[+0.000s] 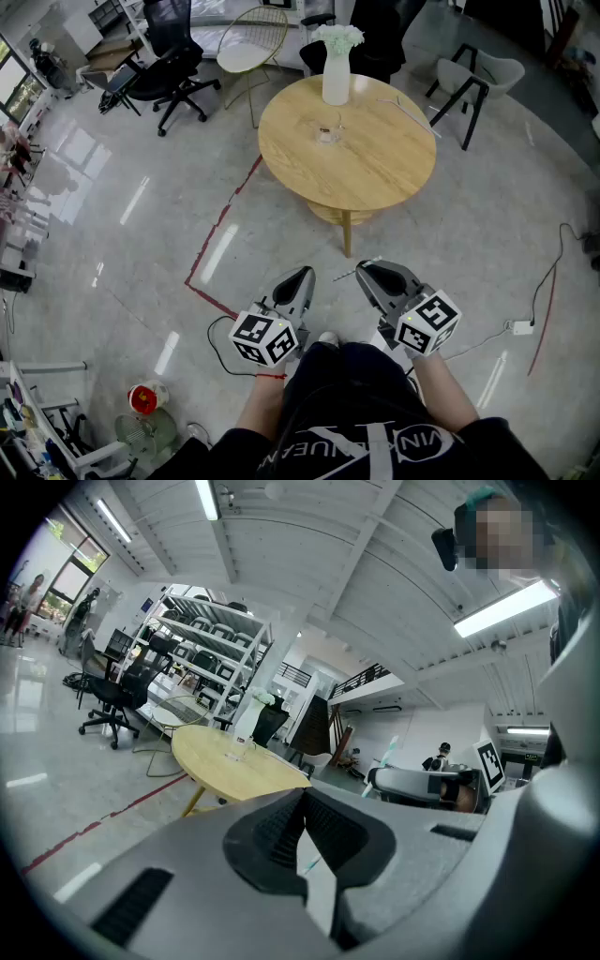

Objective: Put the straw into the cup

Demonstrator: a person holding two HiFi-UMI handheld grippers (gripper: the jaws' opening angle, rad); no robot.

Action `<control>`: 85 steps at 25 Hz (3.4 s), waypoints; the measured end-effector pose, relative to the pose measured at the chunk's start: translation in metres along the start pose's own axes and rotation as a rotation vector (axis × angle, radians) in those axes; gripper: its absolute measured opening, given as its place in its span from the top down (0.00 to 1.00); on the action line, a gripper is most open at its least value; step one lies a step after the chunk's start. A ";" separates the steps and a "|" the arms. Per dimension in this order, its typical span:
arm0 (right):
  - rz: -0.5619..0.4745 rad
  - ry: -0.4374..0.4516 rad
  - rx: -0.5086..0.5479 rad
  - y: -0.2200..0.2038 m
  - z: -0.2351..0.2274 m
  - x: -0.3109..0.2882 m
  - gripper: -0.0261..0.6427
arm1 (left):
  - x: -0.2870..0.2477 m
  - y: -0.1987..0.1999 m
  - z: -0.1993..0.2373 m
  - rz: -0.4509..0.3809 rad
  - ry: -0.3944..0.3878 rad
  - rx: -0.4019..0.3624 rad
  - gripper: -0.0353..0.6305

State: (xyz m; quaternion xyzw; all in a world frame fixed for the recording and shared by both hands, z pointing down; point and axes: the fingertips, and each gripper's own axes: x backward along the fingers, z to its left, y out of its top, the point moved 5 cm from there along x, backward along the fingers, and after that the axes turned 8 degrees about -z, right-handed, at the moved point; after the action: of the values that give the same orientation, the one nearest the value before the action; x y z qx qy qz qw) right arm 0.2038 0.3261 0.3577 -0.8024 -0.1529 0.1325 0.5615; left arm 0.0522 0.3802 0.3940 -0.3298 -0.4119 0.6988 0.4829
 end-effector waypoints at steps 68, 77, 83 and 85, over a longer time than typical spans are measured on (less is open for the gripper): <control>-0.098 -0.039 -0.219 0.075 -0.229 -0.190 0.93 | -0.245 0.091 0.176 0.058 0.018 -0.005 0.94; -0.102 -0.089 -0.248 0.072 -0.250 -0.203 0.93 | -0.277 0.089 0.198 0.077 -0.041 0.004 0.94; -0.176 -0.077 -0.291 0.085 -0.262 -0.217 0.93 | -0.300 0.100 0.221 0.091 -0.083 0.015 0.94; -0.198 -0.063 -0.286 0.092 -0.266 -0.223 0.93 | -0.307 0.102 0.228 0.103 -0.098 0.010 0.94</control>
State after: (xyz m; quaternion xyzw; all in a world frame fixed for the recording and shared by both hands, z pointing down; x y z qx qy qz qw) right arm 0.1102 -0.0204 0.3693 -0.8504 -0.2661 0.0786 0.4471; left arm -0.0876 0.0114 0.4229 -0.3135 -0.4140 0.7401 0.4273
